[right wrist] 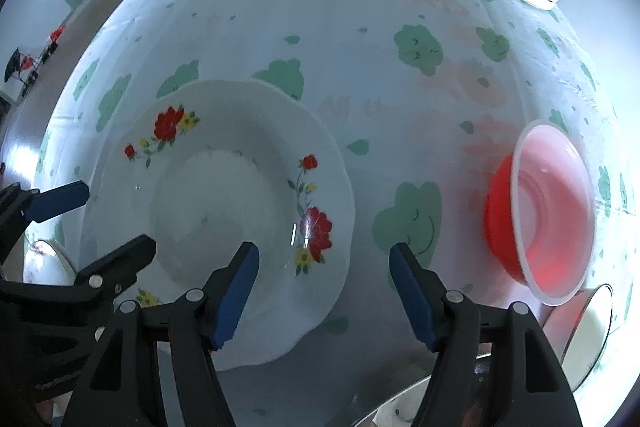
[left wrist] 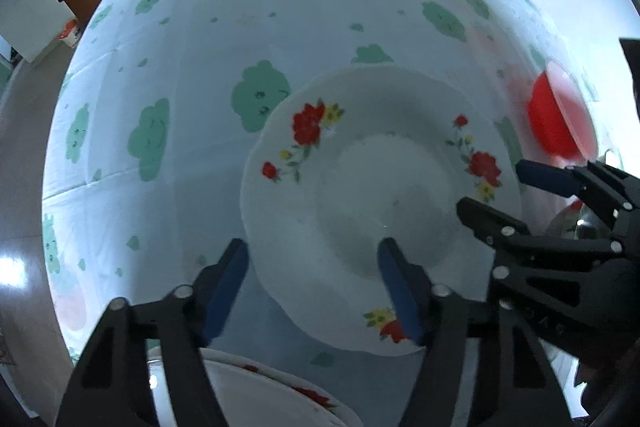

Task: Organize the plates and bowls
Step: 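Move both grippers to the other red-flower plate and grip its rim, then lift the red-flower plate with both grippers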

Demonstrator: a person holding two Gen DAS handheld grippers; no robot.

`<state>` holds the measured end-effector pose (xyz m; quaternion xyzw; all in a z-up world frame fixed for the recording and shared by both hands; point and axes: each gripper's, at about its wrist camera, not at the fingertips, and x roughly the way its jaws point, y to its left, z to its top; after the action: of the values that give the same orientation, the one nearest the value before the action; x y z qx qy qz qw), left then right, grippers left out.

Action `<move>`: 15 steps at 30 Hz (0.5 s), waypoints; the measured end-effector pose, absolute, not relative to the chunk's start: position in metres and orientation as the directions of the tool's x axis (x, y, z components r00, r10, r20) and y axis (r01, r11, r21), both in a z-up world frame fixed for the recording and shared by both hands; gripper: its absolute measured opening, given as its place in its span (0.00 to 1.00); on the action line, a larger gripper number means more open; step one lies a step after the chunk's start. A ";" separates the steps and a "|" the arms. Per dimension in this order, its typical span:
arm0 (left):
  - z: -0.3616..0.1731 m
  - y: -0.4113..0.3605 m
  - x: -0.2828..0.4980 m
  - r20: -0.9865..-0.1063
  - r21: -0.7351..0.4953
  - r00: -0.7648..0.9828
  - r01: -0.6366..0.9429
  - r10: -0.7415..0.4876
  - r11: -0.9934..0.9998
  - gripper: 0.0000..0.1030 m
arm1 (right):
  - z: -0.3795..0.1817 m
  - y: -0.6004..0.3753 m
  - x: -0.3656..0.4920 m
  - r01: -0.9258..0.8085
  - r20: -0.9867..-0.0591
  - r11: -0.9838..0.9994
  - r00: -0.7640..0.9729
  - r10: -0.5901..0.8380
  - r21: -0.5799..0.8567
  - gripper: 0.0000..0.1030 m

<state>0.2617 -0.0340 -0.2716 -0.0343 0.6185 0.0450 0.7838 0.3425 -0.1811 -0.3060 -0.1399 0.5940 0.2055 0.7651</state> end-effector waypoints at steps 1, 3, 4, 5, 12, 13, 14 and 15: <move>-0.272 -0.035 0.262 -0.972 0.011 0.232 -0.111 0.036 0.994 0.62 | -0.308 -0.180 0.342 -0.486 -0.968 0.873 0.202 0.149 0.033 0.58; -0.273 -0.038 0.263 -0.970 0.032 0.234 -0.110 0.057 0.993 0.59 | -0.311 -0.176 0.339 -0.501 -0.971 0.865 0.193 0.138 0.023 0.41; -0.273 -0.038 0.263 -0.970 0.040 0.235 -0.113 0.066 0.993 0.55 | -0.311 -0.175 0.338 -0.503 -0.970 0.864 0.202 0.133 0.014 0.41; -0.273 -0.038 0.263 -0.969 0.047 0.237 -0.114 0.073 0.992 0.54 | -0.311 -0.175 0.338 -0.502 -0.970 0.865 0.201 0.136 0.018 0.41; -0.271 -0.036 0.261 -0.966 0.059 0.242 -0.118 0.086 0.991 0.44 | -0.310 -0.176 0.339 -0.501 -0.968 0.865 0.201 0.152 0.032 0.38; -0.271 -0.035 0.262 -0.966 0.057 0.244 -0.117 0.084 0.992 0.43 | -0.310 -0.175 0.339 -0.503 -0.968 0.864 0.201 0.151 0.030 0.38; -0.271 -0.034 0.262 -0.965 0.052 0.249 -0.117 0.081 0.992 0.43 | -0.311 -0.174 0.339 -0.504 -0.968 0.863 0.199 0.151 0.031 0.38; -0.271 -0.031 0.262 -0.964 0.047 0.254 -0.120 0.077 0.992 0.43 | -0.311 -0.176 0.340 -0.501 -0.968 0.865 0.197 0.153 0.035 0.38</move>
<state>0.2623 -0.0314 -0.2708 -0.0178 0.6075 0.0622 0.7917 0.3402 -0.1758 -0.3115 -0.1460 0.5960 0.2155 0.7597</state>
